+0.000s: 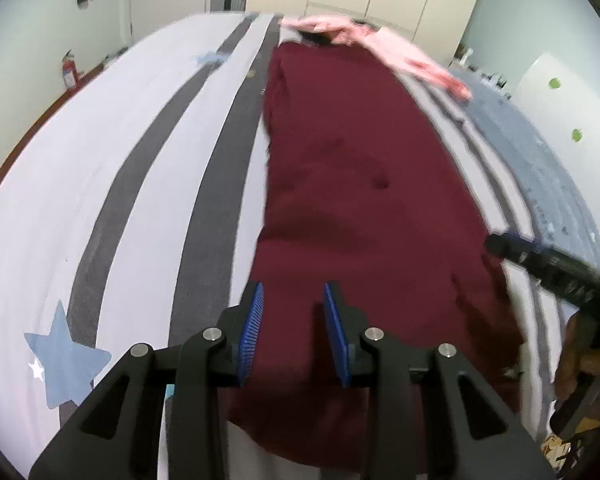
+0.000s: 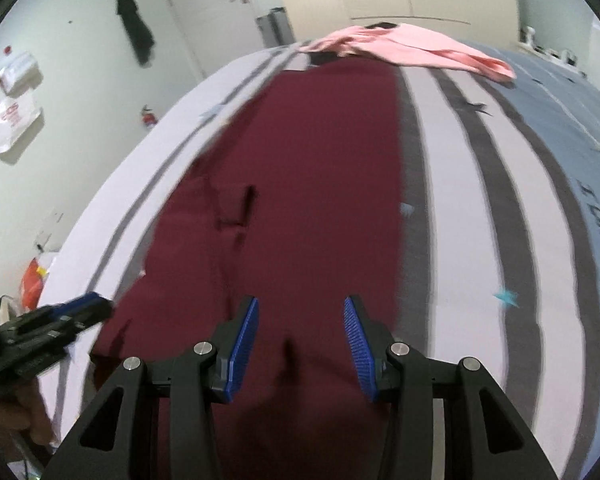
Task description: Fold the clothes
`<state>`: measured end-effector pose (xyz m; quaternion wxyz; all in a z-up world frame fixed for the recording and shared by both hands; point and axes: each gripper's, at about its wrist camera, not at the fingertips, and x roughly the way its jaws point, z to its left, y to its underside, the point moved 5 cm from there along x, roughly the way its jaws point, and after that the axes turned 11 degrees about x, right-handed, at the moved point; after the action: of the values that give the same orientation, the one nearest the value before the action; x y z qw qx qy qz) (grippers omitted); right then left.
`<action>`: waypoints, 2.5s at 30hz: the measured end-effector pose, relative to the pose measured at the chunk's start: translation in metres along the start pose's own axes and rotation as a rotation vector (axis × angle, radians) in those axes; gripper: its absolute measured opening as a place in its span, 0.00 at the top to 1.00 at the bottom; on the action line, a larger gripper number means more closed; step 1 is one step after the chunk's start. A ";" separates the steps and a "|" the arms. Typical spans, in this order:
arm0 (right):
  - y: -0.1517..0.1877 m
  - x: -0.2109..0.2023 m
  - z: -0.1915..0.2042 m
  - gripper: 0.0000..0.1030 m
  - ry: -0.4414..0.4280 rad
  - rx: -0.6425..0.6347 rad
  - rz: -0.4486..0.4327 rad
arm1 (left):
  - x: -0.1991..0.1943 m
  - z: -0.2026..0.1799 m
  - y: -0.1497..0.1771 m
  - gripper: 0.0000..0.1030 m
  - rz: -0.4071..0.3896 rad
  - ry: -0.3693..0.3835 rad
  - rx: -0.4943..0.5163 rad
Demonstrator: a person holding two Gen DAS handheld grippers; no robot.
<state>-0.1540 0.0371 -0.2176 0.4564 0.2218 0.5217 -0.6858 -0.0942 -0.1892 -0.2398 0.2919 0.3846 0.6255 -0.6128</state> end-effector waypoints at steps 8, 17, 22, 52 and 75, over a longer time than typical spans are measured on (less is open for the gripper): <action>-0.030 0.047 0.066 0.61 -0.124 -0.060 0.010 | 0.009 -0.004 0.047 0.74 0.057 0.001 -0.045; -0.052 0.125 0.094 0.61 -0.047 -0.138 0.044 | 0.009 -0.003 0.047 0.74 0.059 0.029 -0.057; -0.063 0.133 0.049 0.70 -0.003 -0.020 0.049 | 0.005 -0.001 0.038 0.74 0.069 0.042 -0.106; -0.060 0.066 -0.046 0.70 0.088 0.054 -0.046 | 0.093 0.019 -0.141 0.97 -0.047 0.019 0.146; 0.024 -0.007 -0.052 0.47 0.098 0.053 0.018 | -0.025 0.046 0.012 0.58 0.034 0.089 -0.006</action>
<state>-0.1386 0.0871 -0.2430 0.4305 0.2716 0.5231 -0.6835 -0.0759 -0.2382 -0.2290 0.2751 0.4213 0.6331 -0.5883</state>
